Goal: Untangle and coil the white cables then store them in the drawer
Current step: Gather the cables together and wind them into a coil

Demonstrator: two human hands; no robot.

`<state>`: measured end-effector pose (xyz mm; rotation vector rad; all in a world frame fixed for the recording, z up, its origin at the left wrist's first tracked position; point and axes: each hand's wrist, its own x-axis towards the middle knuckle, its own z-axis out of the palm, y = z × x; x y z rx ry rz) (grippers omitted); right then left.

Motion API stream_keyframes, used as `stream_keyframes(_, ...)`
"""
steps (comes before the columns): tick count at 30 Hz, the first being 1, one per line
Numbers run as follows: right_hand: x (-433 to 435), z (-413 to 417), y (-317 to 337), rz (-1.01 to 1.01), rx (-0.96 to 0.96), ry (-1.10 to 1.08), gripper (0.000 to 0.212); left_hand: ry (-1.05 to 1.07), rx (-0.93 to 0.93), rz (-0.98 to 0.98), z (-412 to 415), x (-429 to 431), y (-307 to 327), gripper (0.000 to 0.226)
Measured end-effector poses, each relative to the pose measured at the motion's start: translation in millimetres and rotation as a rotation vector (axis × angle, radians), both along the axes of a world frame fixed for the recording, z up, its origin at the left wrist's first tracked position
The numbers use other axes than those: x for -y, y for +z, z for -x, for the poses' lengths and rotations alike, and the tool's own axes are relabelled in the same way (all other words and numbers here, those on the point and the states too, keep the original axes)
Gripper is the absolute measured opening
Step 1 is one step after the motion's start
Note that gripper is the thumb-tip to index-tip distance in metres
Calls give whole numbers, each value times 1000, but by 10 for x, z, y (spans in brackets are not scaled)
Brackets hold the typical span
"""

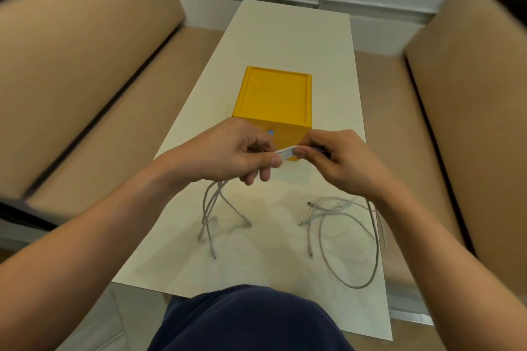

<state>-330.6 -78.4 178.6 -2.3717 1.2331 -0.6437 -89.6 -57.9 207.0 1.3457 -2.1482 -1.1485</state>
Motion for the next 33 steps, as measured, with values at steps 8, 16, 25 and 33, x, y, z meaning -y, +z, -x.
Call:
stream_keyframes(8, 7, -65, 84, 101, 7, 16, 21, 97, 11, 49, -69, 47, -76, 21)
stream_keyframes(16, 113, 53, -34, 95, -69, -25, 23, 80, -115, -211, -114, 57, -211, 12)
stream_keyframes(25, 51, 120, -118, -21, -86, -34, 28, 110, -149, -210, -55, 8, -155, 14)
stream_keyframes(33, -150, -249, -77, 267, -308, -10, 37, 141, -75, -203, -31, 13, -161, 16)
